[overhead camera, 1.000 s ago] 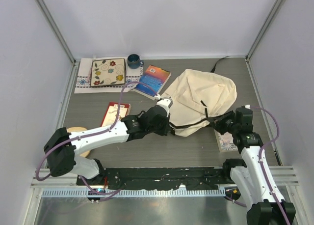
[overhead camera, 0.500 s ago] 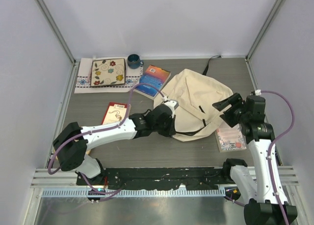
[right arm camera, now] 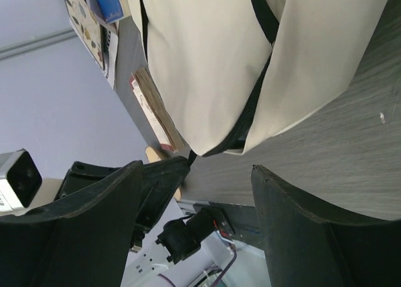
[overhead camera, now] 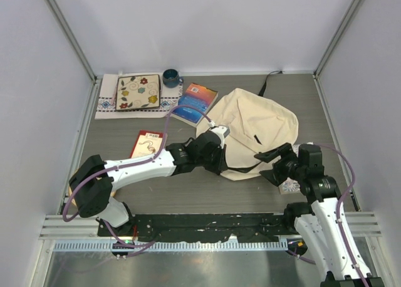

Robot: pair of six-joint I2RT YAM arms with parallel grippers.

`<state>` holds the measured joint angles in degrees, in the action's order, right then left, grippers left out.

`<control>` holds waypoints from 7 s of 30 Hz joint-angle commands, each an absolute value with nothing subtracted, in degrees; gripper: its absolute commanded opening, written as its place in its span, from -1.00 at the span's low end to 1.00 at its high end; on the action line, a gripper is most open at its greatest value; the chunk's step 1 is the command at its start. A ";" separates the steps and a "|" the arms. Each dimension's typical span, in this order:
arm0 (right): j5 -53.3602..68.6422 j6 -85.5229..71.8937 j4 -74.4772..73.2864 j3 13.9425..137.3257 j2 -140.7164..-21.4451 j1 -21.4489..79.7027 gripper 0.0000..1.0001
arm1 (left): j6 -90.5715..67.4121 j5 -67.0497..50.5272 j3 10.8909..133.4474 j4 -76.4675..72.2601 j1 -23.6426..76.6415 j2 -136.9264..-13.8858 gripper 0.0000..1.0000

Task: Pack the student bag
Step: Unzip the student bag at the center of the board.

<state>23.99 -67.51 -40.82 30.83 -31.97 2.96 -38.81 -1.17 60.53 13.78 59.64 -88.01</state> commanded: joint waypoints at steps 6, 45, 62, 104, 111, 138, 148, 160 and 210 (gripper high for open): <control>15.21 -81.99 -31.49 26.81 -32.25 17.48 0.50 | -39.20 -1.32 62.75 11.60 59.50 -87.45 -1.00; -20.40 -67.24 -34.89 36.83 -36.04 27.51 -0.98 | -30.85 15.91 60.29 22.85 50.54 -85.25 -1.00; -0.71 -52.11 -33.32 50.18 -38.23 26.02 0.46 | -32.08 3.69 58.36 17.14 50.01 -80.95 -1.00; -16.43 1.49 3.51 32.26 -54.75 56.60 0.54 | -35.86 -1.58 62.58 20.48 48.16 -82.62 -1.00; -17.84 2.81 9.57 31.29 -59.06 59.15 0.54 | -36.21 -2.81 62.84 19.95 47.81 -83.06 -1.00; -24.62 2.64 13.54 24.35 -60.30 61.00 -0.98 | -35.16 -2.47 62.31 19.33 46.23 -83.23 -1.00; -19.25 -4.92 8.18 21.71 -51.68 61.17 -0.98 | -29.53 -1.41 63.80 19.51 35.96 -87.97 -1.00; -24.59 -9.40 4.22 20.48 -43.69 62.75 -0.98 | -25.67 0.44 69.69 20.21 34.28 -98.17 -1.00; -35.68 -19.07 0.35 36.38 -47.02 62.58 0.78 | -23.20 -9.23 82.52 14.33 15.38 -105.44 0.99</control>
<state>-32.29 -16.86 -0.49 33.76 -45.23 62.52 -24.67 -5.69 77.87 18.24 16.16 -101.14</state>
